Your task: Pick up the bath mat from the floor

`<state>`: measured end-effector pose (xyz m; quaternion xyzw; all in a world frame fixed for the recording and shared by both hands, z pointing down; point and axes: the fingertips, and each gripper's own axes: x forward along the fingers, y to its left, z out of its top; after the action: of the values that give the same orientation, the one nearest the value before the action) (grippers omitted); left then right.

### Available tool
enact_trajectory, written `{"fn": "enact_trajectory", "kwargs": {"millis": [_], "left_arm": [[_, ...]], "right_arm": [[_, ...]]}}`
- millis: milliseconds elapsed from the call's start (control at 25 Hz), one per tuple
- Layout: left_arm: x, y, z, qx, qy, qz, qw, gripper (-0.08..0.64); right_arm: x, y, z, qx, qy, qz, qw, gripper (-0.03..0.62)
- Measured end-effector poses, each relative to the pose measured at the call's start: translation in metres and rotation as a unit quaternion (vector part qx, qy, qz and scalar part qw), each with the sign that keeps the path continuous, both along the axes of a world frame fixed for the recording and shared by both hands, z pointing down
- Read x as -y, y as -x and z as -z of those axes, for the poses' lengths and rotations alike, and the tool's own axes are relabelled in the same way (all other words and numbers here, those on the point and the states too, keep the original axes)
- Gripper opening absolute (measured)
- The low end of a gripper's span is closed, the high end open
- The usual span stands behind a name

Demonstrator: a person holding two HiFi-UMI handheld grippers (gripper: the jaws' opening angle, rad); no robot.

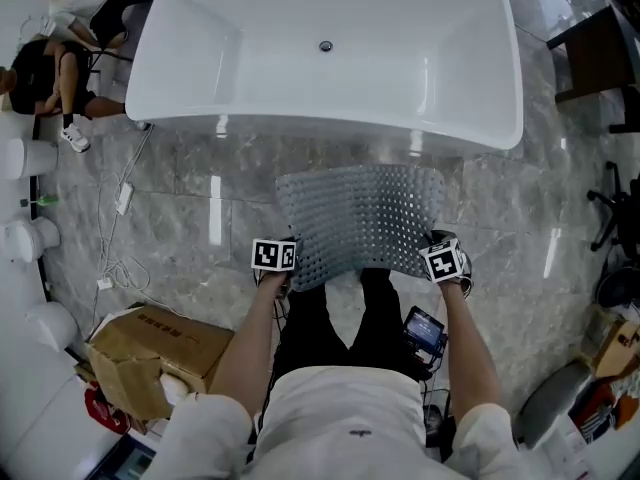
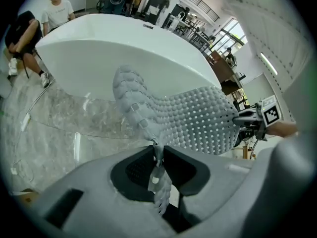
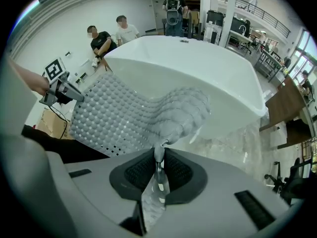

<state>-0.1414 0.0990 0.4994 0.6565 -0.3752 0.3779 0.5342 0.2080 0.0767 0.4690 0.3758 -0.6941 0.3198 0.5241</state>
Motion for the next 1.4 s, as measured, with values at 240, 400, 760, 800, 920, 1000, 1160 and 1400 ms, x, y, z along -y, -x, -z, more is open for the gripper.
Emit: {"fn": "enact_trajectory", "kwargs": {"millis": [240,400,760,800,920,1000,1160,1400], "left_arm": [[0.027,0.022,0.037,-0.003,-0.041,0.011,0.9991,0.069],[0.053,0.036,0.065,-0.004,-0.072,0.017,0.9972,0.069],[0.109,0.071,0.133,-0.012,-0.162,0.054,0.9853,0.066],[0.116,0.075,0.141,-0.013,-0.173,0.057,0.9832,0.066],[0.140,0.084,0.173,-0.018,-0.216,0.063,0.9741,0.064],[0.156,0.089,0.198,-0.020,-0.248,0.065,0.9664,0.064],[0.180,0.096,0.251,-0.023,-0.311,0.071,0.9476,0.063],[0.213,0.113,0.340,-0.026,-0.405,0.071,0.9109,0.061]], "right_arm": [[0.015,-0.011,0.038,0.004,-0.043,-0.024,0.999,0.052],[0.030,-0.008,0.065,0.006,-0.073,-0.038,0.997,0.052],[0.079,-0.013,0.135,0.019,-0.164,-0.073,0.984,0.052],[0.086,-0.013,0.144,0.019,-0.176,-0.072,0.982,0.052],[0.111,-0.016,0.178,0.021,-0.216,-0.067,0.974,0.054],[0.126,-0.018,0.203,0.025,-0.245,-0.063,0.967,0.052],[0.148,-0.021,0.256,0.033,-0.301,-0.064,0.951,0.054],[0.173,-0.024,0.347,0.048,-0.390,-0.069,0.917,0.052]]}}
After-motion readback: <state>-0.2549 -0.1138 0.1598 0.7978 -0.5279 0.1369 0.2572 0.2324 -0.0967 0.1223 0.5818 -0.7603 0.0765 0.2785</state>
